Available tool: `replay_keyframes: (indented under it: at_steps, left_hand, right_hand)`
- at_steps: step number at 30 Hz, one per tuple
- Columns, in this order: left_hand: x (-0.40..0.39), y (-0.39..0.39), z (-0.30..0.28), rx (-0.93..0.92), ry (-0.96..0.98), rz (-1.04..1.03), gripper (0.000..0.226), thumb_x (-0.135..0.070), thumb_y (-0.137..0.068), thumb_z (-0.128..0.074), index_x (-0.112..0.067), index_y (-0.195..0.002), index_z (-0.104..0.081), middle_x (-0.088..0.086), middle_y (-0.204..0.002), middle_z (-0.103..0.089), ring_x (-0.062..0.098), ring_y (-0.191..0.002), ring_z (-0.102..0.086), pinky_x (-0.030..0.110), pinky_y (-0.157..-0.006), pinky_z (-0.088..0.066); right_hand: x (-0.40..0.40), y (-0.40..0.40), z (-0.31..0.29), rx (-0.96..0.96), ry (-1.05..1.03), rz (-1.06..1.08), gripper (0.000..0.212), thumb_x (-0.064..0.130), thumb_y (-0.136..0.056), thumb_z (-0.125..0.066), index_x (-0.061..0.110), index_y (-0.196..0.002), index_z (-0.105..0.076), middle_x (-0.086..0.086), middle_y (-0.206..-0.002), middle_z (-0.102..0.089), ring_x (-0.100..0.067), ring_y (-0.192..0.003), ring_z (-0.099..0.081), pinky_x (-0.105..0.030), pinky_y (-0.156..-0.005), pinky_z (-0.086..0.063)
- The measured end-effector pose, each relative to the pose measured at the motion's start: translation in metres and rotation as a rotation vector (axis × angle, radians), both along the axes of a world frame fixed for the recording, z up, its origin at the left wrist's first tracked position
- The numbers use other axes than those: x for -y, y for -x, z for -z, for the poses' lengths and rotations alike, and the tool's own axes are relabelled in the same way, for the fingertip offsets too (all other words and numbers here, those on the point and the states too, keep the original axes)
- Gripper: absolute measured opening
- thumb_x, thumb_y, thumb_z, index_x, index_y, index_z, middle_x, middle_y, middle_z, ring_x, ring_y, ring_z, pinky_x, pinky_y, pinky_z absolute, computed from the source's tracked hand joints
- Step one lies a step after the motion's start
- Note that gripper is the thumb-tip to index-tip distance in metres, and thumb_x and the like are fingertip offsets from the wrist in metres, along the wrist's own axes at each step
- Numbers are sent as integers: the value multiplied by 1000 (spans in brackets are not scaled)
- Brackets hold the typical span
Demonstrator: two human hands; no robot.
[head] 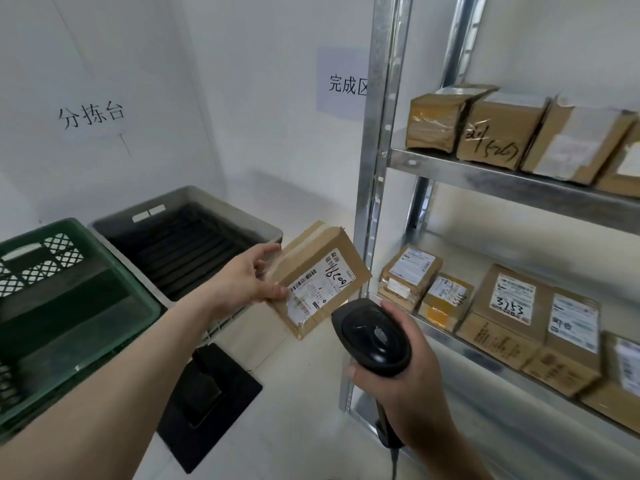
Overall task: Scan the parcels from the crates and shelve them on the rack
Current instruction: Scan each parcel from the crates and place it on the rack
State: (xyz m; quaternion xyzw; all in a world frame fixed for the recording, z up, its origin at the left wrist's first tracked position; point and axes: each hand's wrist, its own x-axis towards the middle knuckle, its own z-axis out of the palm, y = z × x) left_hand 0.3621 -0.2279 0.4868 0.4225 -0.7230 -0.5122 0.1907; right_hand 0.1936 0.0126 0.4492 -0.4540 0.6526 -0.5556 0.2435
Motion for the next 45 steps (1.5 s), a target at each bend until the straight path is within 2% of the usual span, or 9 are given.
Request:
replay_keyframes:
  at_steps: [3,6,10,15,21,25,33,39,45]
  left_hand:
    - [-10,4,13,-121,-120,-68,101,13,-66,-79,-30,-148,-39,16,-120,-50,34,-102,-62,48,-83,-62]
    - [-17,9,27,-237,-238,-100,111,11,-63,-78,-35,-151,-30,24,-123,-57,40,-103,-67,51,-82,-62]
    - [-29,10,43,-344,-286,-73,106,13,-79,-73,-42,-153,-21,23,-116,-67,32,-97,-72,35,-70,-62]
    - [-35,5,54,-364,-284,-8,115,-13,-59,-87,-50,-149,-26,27,-117,-65,36,-107,-69,55,-96,-55]
    - [-38,9,67,-410,-327,64,120,-22,-52,-93,-47,-151,-30,20,-108,-70,36,-109,-69,57,-103,-50]
    - [-42,18,67,-436,-324,107,117,-27,-47,-93,-49,-148,-37,21,-109,-67,37,-109,-68,54,-100,-54]
    - [-59,45,61,-426,-292,211,114,-31,-49,-91,-51,-147,-36,14,-111,-65,34,-111,-66,57,-101,-52]
    - [-81,66,58,-427,-288,252,108,-15,-61,-85,-44,-151,-34,17,-117,-63,34,-110,-67,53,-100,-53]
    - [-108,90,53,-413,-249,246,108,-18,-62,-84,-46,-152,-31,15,-122,-60,31,-113,-63,53,-101,-53]
  right_hand:
    - [-7,-4,-3,17,17,52,91,27,-55,-85,30,-139,-52,18,-120,-69,4,-115,-61,-8,-91,-49]
    - [-10,-13,-5,26,25,107,88,25,-54,-86,37,-135,-52,24,-116,-69,6,-113,-62,-3,-88,-45]
    - [-14,-31,-8,2,-6,157,83,12,-62,-91,46,-125,-49,35,-114,-64,11,-111,-59,-1,-86,-45]
    - [-21,-57,-1,-12,-27,236,90,30,-55,-86,28,-139,-53,15,-119,-70,-3,-114,-64,-26,-98,-55]
    - [-35,-77,2,4,-62,332,85,21,-56,-87,38,-131,-53,22,-115,-69,-4,-109,-66,-31,-93,-58]
    - [-45,-86,4,37,-75,383,91,36,-50,-86,30,-136,-54,11,-117,-70,-15,-108,-68,-49,-90,-60]
    - [-69,-81,-7,50,-58,470,86,36,-47,-83,37,-129,-55,24,-112,-68,-9,-106,-67,-47,-92,-60]
    - [-89,-66,-11,37,-36,478,90,47,-47,-80,33,-132,-54,26,-113,-66,-10,-108,-65,-51,-92,-59]
    - [-124,-36,-6,14,-15,453,93,46,-48,-81,27,-135,-55,23,-115,-67,-6,-112,-64,-31,-98,-56]
